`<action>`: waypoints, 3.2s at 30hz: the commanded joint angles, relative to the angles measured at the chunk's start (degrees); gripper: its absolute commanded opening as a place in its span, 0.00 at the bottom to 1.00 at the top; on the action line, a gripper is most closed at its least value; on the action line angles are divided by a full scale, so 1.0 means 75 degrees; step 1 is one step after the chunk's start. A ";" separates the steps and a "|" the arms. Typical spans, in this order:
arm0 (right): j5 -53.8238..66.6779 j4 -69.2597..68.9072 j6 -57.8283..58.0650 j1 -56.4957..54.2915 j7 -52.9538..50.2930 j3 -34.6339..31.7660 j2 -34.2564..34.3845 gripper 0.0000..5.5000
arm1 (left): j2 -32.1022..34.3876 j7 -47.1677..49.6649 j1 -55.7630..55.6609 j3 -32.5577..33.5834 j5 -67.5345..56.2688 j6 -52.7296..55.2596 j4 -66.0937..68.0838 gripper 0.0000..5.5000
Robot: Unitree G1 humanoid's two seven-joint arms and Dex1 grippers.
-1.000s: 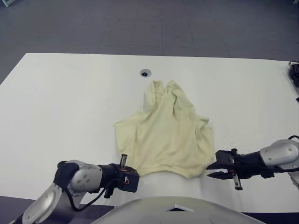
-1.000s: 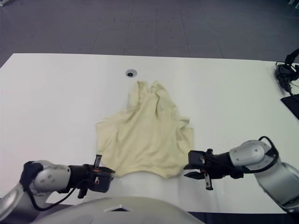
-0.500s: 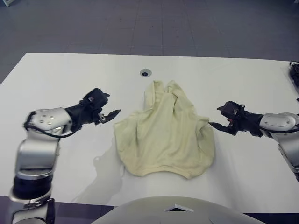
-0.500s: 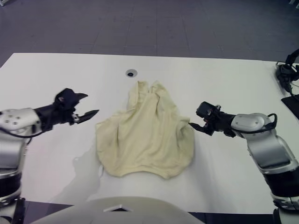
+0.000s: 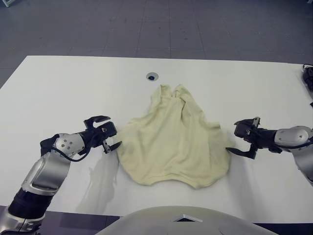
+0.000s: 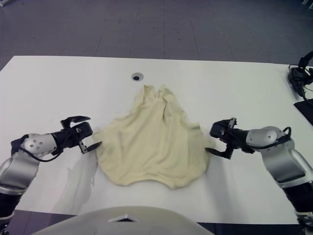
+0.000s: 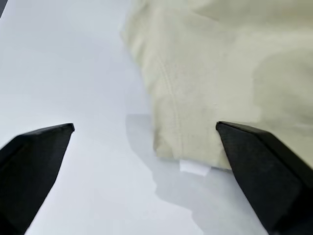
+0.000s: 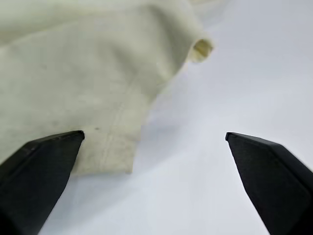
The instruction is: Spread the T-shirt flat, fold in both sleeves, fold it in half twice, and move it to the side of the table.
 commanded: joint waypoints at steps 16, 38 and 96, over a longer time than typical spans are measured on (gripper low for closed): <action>0.0546 -0.1105 0.0377 0.1890 0.1739 -0.1383 -0.1424 0.98 | 0.1228 -0.1182 0.2040 0.1191 -0.1403 0.3171 -0.2857 0.98; -0.1246 0.6586 -0.1480 -0.6085 -0.1344 0.1568 0.4731 0.98 | -0.4096 0.0191 -0.7933 -0.1794 -0.1056 -0.0327 0.8209 0.98; -0.2194 1.0197 -0.3013 -0.7791 -0.3056 0.0706 0.5147 0.98 | -0.4408 0.3346 -0.8807 0.0824 -0.0744 -0.2178 1.2634 0.98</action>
